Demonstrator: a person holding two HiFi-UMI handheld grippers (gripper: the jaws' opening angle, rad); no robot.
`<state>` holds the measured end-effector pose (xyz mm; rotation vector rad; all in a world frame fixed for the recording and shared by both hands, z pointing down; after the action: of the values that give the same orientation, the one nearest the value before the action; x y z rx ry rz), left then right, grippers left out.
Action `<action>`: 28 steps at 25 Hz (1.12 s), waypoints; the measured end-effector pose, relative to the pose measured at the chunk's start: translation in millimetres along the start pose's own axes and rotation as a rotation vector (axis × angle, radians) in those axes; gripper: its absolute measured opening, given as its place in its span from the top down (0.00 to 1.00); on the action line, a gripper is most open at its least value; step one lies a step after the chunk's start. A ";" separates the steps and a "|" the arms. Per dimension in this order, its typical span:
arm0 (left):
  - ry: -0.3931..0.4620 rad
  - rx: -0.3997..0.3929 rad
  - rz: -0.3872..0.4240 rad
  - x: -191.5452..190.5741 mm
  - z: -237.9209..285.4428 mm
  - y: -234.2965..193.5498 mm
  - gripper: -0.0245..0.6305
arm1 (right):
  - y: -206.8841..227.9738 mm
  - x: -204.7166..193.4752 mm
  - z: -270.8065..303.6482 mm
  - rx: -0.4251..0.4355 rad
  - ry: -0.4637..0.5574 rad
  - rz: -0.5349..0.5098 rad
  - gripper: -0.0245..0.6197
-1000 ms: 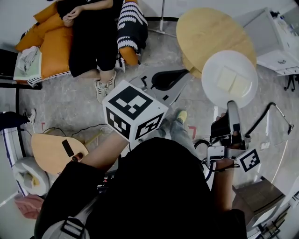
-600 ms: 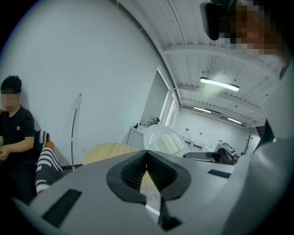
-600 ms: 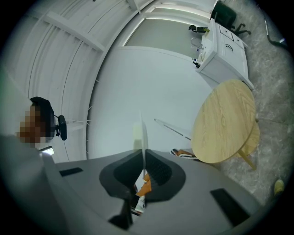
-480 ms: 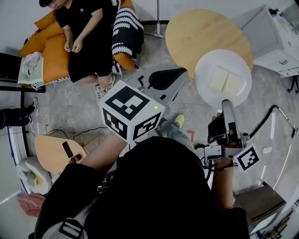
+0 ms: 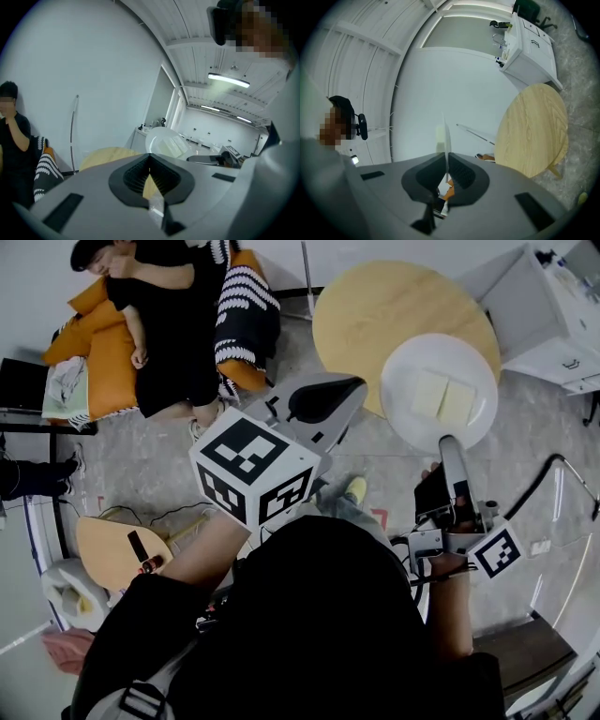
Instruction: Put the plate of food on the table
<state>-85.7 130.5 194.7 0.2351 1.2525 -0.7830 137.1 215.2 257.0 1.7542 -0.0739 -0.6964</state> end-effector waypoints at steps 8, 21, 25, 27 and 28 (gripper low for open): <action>-0.011 0.013 0.020 -1.6 2.1 5.1 0.95 | 4.3 2.1 -0.7 0.022 0.003 0.014 0.93; -0.022 0.041 0.020 -9.1 0.2 16.0 0.95 | 6.7 5.1 -2.9 0.047 -0.014 0.027 0.93; -0.022 0.049 0.026 -8.3 -2.7 15.3 0.95 | 6.1 4.6 -0.9 0.056 -0.012 0.027 0.93; -0.020 0.049 0.032 -3.6 5.9 23.2 0.95 | 8.5 16.3 -5.0 0.060 -0.008 0.026 0.93; -0.019 0.050 0.032 -1.6 10.0 26.4 0.95 | 9.8 21.6 -6.3 0.061 -0.006 0.028 0.93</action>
<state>-61.2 144.7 192.9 0.2868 1.2096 -0.7873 160.9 209.0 257.8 1.8061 -0.1240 -0.6851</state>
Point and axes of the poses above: the fingertips, and each gripper's own axes: z forward along the fingers, y to its right, x out of its top, the point moved 8 cm from there along -z, backward along the fingers, and after that the axes turned 3 degrees about x, right-handed, at the moved point
